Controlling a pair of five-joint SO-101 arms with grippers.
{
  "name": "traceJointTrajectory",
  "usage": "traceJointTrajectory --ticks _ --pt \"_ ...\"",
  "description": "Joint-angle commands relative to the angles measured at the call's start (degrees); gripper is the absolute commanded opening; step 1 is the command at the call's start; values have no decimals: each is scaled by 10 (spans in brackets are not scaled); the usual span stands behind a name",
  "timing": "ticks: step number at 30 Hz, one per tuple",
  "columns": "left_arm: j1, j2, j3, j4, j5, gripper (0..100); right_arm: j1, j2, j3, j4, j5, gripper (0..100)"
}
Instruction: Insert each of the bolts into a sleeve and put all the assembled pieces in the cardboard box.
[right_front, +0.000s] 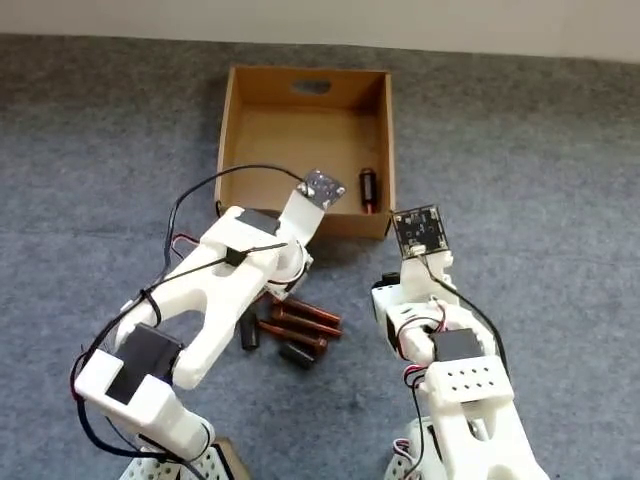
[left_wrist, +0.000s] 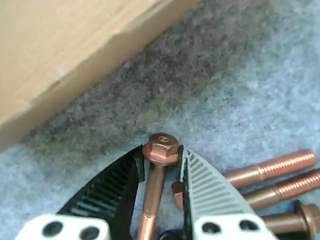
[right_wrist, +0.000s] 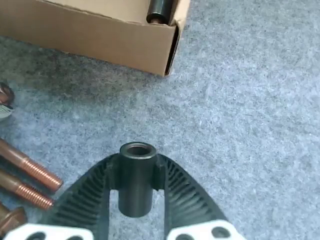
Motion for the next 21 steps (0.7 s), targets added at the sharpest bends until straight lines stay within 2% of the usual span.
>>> traceJointTrajectory --ticks 1,10,19,21 --pt "-8 -36 1 -9 -1 149 5 -12 -5 -11 -6 5" --pt "-9 -36 0 25 -4 70 5 -12 -4 -11 -5 5" --pt "-6 -36 -3 20 -4 66 5 -12 -4 -11 -5 5" --pt "-3 -36 -7 -6 -1 66 5 -12 -4 -11 -5 5"
